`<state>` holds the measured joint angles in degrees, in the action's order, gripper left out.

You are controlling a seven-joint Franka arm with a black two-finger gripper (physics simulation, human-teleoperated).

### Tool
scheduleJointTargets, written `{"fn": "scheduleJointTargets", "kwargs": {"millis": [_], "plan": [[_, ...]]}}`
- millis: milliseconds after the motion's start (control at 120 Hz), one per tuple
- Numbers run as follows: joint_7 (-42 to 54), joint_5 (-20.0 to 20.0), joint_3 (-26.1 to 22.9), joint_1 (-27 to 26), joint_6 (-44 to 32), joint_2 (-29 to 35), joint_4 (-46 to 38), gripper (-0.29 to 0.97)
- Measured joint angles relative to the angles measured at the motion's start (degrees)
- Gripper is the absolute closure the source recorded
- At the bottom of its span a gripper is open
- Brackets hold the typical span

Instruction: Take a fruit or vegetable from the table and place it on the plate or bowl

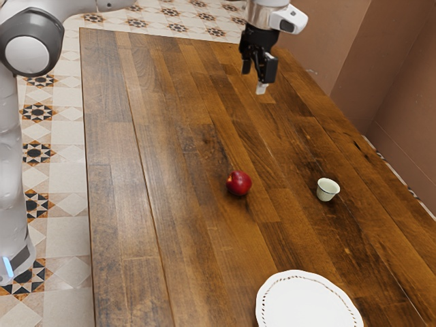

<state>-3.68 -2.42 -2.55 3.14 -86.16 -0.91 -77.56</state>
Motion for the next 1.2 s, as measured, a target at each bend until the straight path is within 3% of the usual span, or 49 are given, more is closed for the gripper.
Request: {"fn": "scheduleJointTargets", "kwargs": {"millis": [175,292,383,725,917,1000,1092,1200], "plan": [[-1.2,0.3,0.1,0.9,0.6,0.0,0.6,0.00],[-1.7,0.7,-0.2,2.2,3.9,1.0,13.3,0.00],[-2.0,1.0,-2.4,5.1,6.3,0.8,16.4,0.00],[-2.8,1.2,-3.3,0.7,3.9,-15.3,14.9,0.00],[-3.1,1.2,-3.2,1.0,1.4,-17.3,14.8,0.00],[-3.2,2.0,-2.9,1.0,-2.9,-13.8,4.0,0.00],[-3.2,2.4,-2.8,1.0,-9.6,-5.3,-13.6,0.00],[-2.1,1.3,-2.9,0.8,-16.4,-2.7,-20.8,0.00]]}}
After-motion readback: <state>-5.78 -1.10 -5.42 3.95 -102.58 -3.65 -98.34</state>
